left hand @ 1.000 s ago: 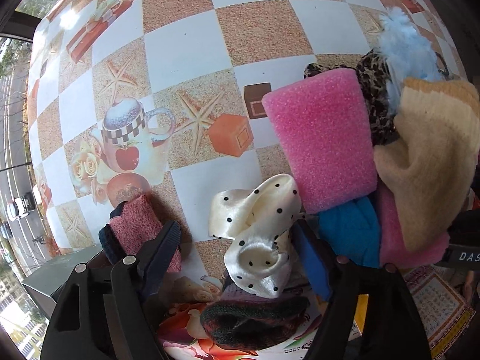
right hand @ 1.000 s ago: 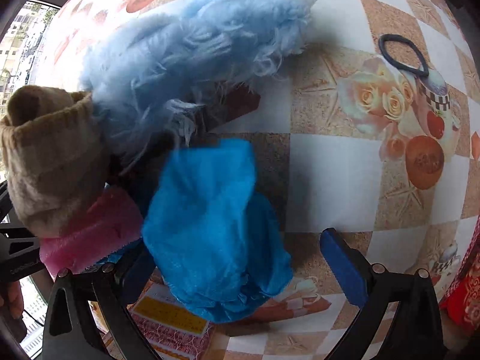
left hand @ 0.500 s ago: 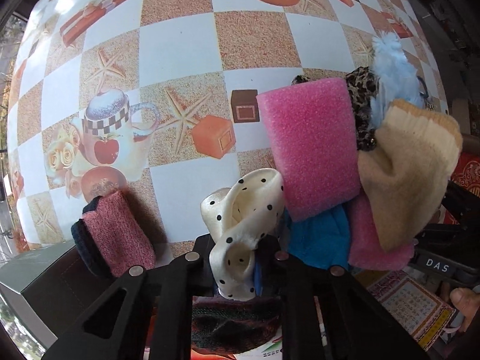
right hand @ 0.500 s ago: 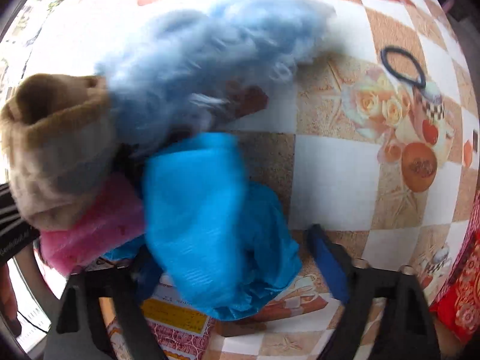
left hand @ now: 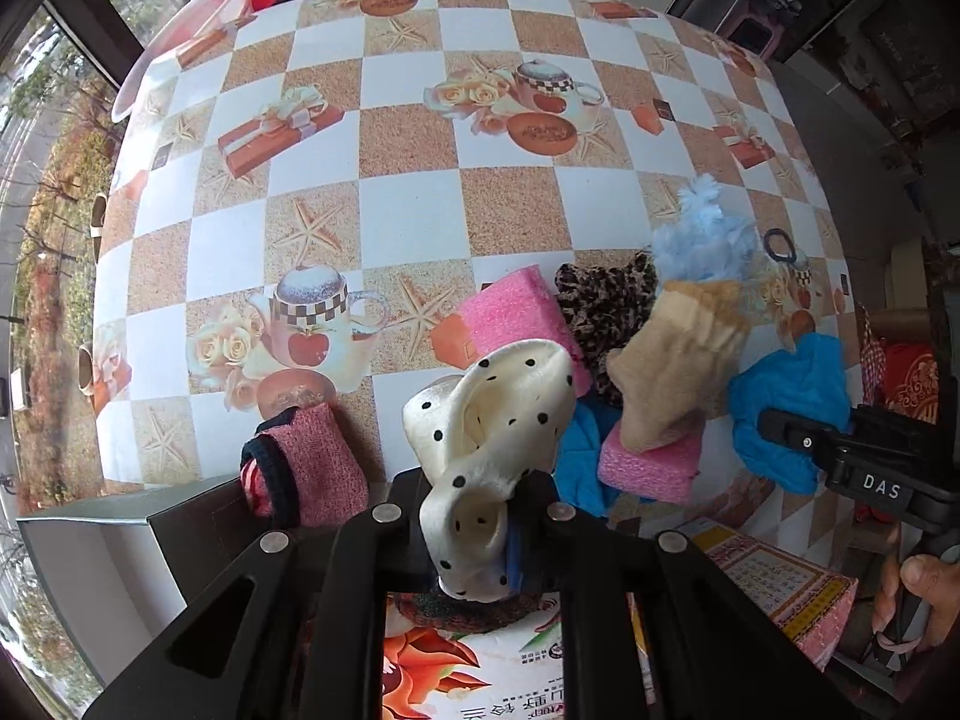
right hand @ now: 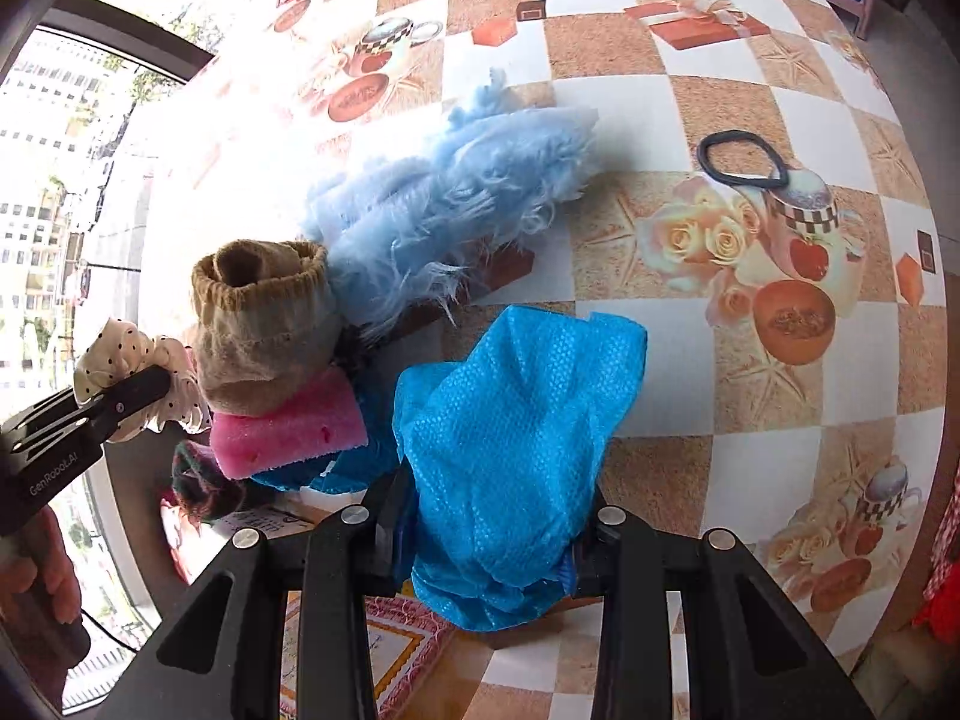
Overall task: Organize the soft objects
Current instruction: 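Grasp the white polka-dot cloth with the left tool while the right tool grasps the blue cloth, then carry both held cloths over to the open white box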
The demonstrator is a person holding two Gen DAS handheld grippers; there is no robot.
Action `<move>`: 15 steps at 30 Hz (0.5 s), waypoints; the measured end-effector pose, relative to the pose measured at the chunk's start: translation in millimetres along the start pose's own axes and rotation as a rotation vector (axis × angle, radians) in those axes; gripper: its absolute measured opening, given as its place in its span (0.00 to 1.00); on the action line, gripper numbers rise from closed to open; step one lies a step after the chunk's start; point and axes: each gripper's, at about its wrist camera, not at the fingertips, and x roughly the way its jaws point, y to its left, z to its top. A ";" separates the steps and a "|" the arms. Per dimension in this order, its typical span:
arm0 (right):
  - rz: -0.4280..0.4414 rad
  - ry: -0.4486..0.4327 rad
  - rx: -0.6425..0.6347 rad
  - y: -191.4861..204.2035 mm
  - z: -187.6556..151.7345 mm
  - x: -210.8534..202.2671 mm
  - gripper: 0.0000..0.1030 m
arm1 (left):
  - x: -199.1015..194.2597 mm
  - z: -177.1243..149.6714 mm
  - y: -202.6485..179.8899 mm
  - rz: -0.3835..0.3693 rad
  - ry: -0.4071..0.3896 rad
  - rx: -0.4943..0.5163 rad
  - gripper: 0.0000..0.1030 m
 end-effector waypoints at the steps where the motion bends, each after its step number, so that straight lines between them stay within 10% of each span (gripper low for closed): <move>1: 0.000 -0.006 0.007 3.4 5.7 -3.3 0.35 | -5.9 -0.9 -2.0 -0.003 -0.012 0.009 0.16; 15: -0.009 -0.120 0.105 -30.4 -40.1 -102.5 0.36 | -66.5 -7.2 -98.4 -0.084 -0.135 0.189 0.16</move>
